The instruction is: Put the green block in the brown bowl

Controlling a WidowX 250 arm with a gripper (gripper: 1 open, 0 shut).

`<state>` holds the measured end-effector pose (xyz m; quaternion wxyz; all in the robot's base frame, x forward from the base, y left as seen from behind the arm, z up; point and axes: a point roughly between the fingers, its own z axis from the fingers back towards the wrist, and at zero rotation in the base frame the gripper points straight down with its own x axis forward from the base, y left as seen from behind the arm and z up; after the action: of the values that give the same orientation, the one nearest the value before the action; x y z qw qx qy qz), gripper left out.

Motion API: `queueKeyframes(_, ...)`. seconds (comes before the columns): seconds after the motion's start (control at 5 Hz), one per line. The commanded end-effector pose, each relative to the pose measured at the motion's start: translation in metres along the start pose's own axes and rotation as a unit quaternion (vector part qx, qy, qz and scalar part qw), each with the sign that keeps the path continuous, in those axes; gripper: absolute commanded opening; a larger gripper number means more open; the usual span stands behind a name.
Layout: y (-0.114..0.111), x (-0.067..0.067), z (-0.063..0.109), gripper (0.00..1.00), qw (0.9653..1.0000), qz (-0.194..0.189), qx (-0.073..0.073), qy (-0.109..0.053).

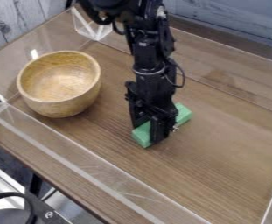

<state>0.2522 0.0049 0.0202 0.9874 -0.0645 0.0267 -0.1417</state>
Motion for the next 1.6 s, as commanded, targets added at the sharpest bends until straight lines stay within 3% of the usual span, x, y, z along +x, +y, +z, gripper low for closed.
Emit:
queueKeyframes(0.0,-0.001,0.007,0.003,0.00,0.9999,-0.010,0.002,-0.014)
queueKeyframes(0.4,-0.003,0.007,0.001,0.00,0.9998,-0.013,-0.003,-0.012)
queueKeyframes(1.0,-0.002,0.002,0.028,0.00,0.9996,0.002,-0.004,-0.029)
queueKeyframes(1.2,0.003,0.001,0.052,0.00,0.9987,0.015,0.002,-0.049)
queueKeyframes(1.4,0.023,0.000,0.083,0.00,0.9961,0.045,0.012,-0.075)
